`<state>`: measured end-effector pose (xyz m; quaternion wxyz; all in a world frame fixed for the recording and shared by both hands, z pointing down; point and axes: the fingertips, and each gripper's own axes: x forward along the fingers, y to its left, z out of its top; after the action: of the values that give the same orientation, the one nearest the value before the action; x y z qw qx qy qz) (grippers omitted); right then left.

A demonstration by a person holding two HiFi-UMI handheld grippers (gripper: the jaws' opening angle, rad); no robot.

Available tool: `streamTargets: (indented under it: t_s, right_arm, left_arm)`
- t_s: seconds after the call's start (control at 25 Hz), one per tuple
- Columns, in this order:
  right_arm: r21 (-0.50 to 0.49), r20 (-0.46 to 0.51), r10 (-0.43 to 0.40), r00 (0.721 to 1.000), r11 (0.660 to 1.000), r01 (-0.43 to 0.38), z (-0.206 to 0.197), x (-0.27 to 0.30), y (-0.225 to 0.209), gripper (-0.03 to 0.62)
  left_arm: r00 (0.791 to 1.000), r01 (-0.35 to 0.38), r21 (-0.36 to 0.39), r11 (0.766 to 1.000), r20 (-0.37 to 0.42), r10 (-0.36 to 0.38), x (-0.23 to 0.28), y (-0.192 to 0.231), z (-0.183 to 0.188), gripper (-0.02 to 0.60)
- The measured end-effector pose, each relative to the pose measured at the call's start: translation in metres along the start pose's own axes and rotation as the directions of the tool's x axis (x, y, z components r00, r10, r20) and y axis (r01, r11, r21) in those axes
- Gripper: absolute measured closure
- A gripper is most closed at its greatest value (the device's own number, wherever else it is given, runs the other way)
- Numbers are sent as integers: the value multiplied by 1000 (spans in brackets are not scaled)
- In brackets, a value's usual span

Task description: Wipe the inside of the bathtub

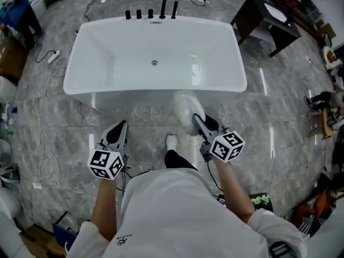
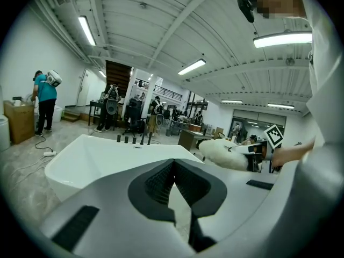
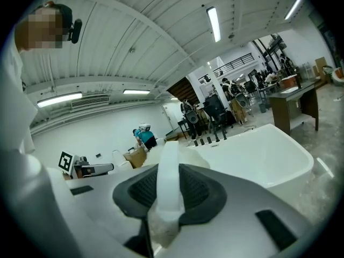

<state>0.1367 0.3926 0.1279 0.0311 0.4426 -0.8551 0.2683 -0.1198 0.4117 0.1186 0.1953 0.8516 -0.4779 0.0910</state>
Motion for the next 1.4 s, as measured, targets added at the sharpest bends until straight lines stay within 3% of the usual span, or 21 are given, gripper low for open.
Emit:
streamTargets:
  t_s: [0.36, 0.72, 1.16, 1.4]
  right_arm:
    - [-2, -46, 90, 995, 996, -90, 34, 45, -67, 493]
    - [-20, -101, 145, 984, 989, -148, 44, 83, -105, 493]
    - [-14, -153, 185, 971, 982, -189, 46, 133, -106, 493]
    - [-12, -162, 171, 972, 984, -175, 50, 179, -105, 493]
  left_arm:
    - [998, -62, -12, 998, -1, 62, 78, -9, 27, 571]
    - [991, -131, -23, 991, -11, 130, 115, -3, 39, 571]
    - [987, -157, -34, 987, -40, 156, 133, 32, 42, 571]
    - [986, -150, -33, 988, -79, 148, 159, 77, 42, 571]
